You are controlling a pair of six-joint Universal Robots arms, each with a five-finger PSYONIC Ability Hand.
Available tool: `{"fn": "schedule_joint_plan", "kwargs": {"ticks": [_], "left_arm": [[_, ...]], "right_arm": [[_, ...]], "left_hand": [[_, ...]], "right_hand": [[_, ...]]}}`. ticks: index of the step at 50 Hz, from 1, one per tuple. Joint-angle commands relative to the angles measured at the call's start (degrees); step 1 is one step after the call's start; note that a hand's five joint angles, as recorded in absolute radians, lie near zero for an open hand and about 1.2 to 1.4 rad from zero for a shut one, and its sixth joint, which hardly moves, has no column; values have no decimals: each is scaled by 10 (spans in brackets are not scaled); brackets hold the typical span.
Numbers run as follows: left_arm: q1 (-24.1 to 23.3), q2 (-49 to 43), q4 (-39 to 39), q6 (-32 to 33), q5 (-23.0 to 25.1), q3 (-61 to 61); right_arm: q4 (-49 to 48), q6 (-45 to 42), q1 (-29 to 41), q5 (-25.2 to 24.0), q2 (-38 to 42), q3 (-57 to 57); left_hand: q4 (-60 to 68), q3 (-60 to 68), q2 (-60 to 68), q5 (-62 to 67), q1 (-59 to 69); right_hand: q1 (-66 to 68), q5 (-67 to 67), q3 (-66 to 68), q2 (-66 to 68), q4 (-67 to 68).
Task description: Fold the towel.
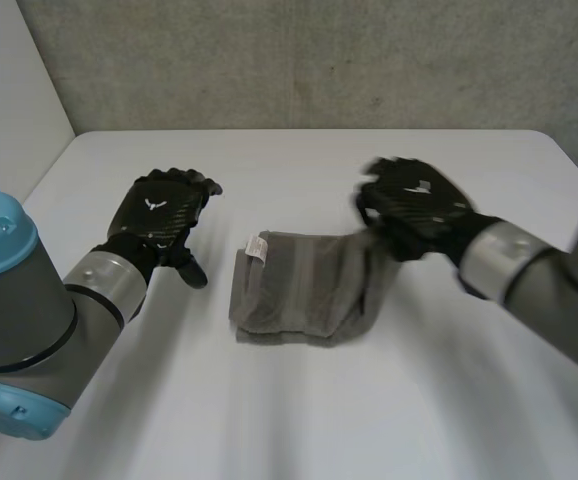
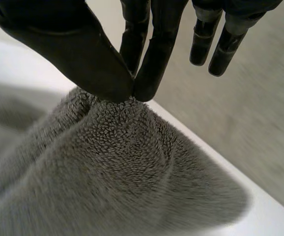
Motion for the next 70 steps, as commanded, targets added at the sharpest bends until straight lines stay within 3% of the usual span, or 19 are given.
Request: {"fn": "schedule_joint_plan", "kwargs": {"ticks": [1, 8, 15, 16, 17, 18, 20, 29, 34, 41, 49, 57, 66, 70], "left_arm": [[15, 6, 0, -3, -5, 0], [21, 6, 0, -8, -5, -1], [21, 6, 0, -16, -4, -1], [21, 6, 0, -16, -4, -1], [21, 6, 0, -16, -4, 0], [21, 6, 0, -16, -4, 2], [21, 5, 0, -16, -4, 4], [13, -1, 11, -17, -3, 29], [-7, -39, 11, -37, -5, 52], [-32, -92, 7, -67, -6, 65], [-38, -149, 9, -64, -6, 68], [-38, -201, 11, -62, -13, 75], [-34, -201, 4, -63, -23, 86], [-37, -191, 4, -64, -24, 86]], "right_arm": [[-4, 33, 151, 45, 101, -111], [-5, 35, 220, 70, 223, -171], [-9, 32, 240, 81, 276, -185], [-9, 31, 240, 91, 273, -183], [-9, 31, 240, 91, 273, -183], [-9, 32, 240, 103, 264, -178], [-8, 32, 239, 114, 246, -169], [-13, 44, 180, 128, 73, -59], [-14, 78, 136, 133, 30, -20], [-16, 114, 88, 130, 57, 2], [-37, 171, 78, 136, 181, -49], [-34, 174, 80, 148, 254, -97], [-31, 173, 83, 151, 245, -93], [-29, 174, 79, 151, 196, -80]], "left_hand": [[-34, -29, -36, -25, -54], [-34, -29, -36, -25, -54], [-34, -29, -36, -25, -54], [-34, -29, -36, -25, -54], [-34, -29, -36, -25, -54], [-34, -29, -36, -25, -54], [-34, -29, -36, -25, -54], [-34, -29, -36, -25, -54], [-34, -29, -36, -25, -54], [-34, -29, -36, -25, -54], [-34, -29, -36, -25, -54], [-34, -29, -36, -25, -54], [-34, -29, -36, -25, -54], [-34, -29, -36, -25, -54]], "right_hand": [[59, 37, -25, 36, -44], [59, 37, -25, 36, -44], [59, 37, -25, 36, -44], [-209, -230, -25, -232, -44], [-211, -233, -25, -234, -44], [-581, -603, -25, -604, -44], [-641, -663, -25, -664, -44], [-641, -663, -25, -664, -44], [-641, -663, -25, -664, -44], [-641, -663, -25, -664, -44], [-641, -663, -25, -664, -44], [-641, -663, -25, -664, -44], [-641, -663, -25, -664, -44], [-641, -663, -25, -664, -44]]}}
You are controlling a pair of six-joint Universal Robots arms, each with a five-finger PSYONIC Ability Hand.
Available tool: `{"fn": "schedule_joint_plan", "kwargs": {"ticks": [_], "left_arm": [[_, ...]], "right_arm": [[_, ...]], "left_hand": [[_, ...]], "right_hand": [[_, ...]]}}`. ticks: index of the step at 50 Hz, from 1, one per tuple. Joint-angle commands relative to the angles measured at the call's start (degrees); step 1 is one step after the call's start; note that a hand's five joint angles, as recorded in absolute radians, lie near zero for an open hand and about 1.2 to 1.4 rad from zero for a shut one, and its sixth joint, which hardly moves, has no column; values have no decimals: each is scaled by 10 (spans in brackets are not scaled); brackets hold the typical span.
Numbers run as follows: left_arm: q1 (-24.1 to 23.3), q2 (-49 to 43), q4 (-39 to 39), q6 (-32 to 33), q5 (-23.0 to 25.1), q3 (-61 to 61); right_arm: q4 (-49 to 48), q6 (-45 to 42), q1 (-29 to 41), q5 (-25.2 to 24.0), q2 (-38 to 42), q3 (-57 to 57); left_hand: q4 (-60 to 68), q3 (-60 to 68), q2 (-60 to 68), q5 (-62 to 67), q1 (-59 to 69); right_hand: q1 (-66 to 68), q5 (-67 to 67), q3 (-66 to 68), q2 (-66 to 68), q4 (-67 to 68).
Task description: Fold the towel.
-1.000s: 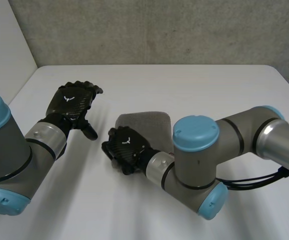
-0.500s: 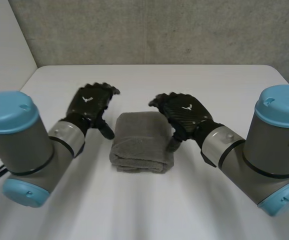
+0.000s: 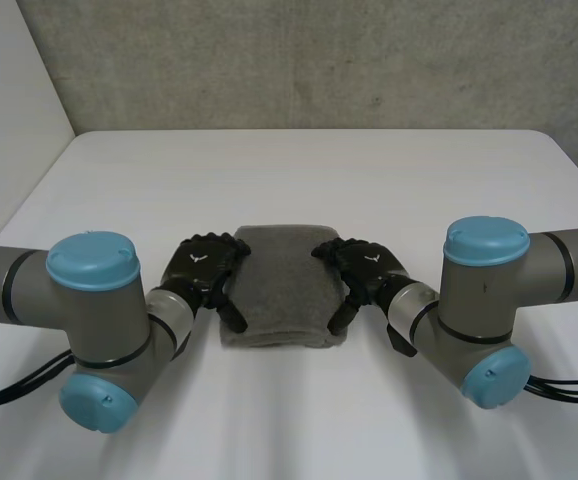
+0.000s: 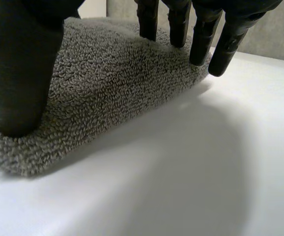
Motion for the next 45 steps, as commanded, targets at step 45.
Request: {"fn": "schedule_joint_plan", "kwargs": {"ticks": [45], "left_arm": [[29, 264, -223, -75, -71, 119]], "right_arm": [[61, -3, -94, 127, -368, 38]], "left_hand": [[-34, -29, -32, -18, -51]], "right_hand": [[-32, -36, -25, -45, -44]]}}
